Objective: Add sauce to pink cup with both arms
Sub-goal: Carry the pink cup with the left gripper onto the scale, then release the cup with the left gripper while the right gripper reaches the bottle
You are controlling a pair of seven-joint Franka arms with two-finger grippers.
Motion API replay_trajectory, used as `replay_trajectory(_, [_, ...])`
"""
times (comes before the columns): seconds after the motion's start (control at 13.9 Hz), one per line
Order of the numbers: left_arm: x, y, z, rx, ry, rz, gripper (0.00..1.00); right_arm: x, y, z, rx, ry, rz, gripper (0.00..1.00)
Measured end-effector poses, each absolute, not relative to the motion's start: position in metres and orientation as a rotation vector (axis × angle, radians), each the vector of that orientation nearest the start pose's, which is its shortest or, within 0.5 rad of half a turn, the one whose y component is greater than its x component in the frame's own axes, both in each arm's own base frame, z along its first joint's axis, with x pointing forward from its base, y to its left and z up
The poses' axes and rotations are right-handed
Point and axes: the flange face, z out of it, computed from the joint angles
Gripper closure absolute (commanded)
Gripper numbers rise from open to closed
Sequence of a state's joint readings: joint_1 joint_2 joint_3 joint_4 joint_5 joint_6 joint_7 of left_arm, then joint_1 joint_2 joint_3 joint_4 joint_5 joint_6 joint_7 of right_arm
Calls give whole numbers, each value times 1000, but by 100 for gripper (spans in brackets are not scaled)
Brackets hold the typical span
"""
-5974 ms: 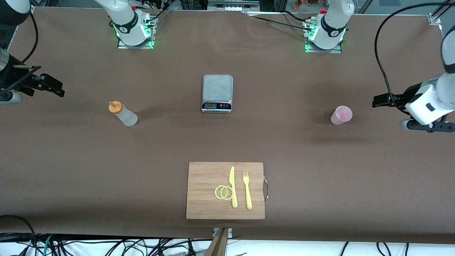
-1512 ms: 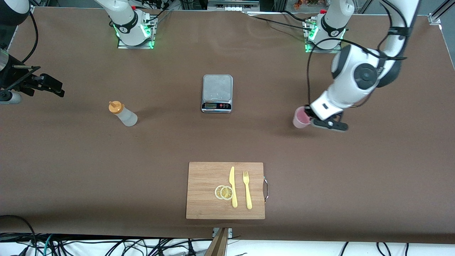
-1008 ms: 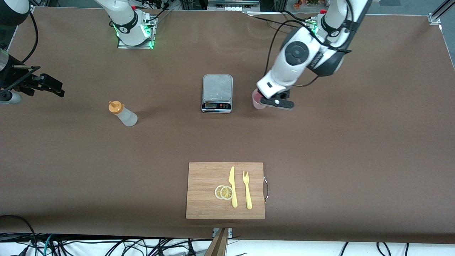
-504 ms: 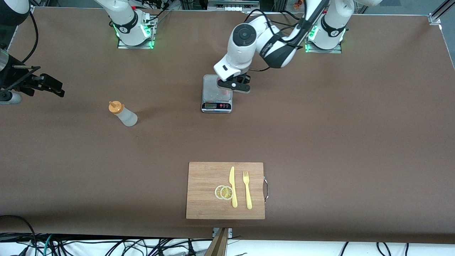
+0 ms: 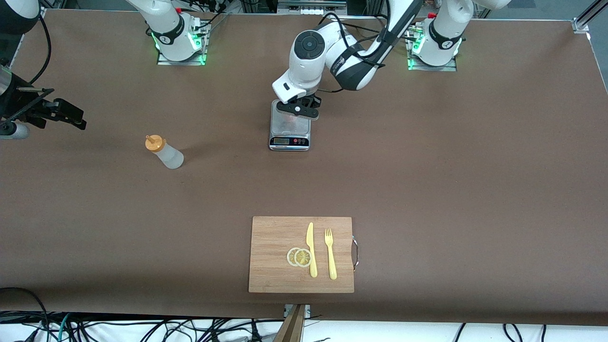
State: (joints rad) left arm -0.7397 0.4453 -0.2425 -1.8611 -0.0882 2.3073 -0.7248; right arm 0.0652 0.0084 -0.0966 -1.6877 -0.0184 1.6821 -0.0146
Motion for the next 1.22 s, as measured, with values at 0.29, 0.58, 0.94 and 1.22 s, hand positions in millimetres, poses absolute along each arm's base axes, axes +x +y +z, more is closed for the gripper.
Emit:
replay_trajectory(0.29, [359,-531,273,-3240,283,206,100,563,-19,574,-3160,23,23,0])
replay_trajectory(0.58, [365,-531,276,-3248,273,192,50,563,-19,574,-3160,23,23,0])
replay_trajectory(0.94, [378,-534,291,-3275,256,149,0,563,-20,573,-3160,24,28,0])
replay_trajectory(1.22, [396,-526,332,-3285,224,118,0,565,-20,568,-3161,25,42,0])
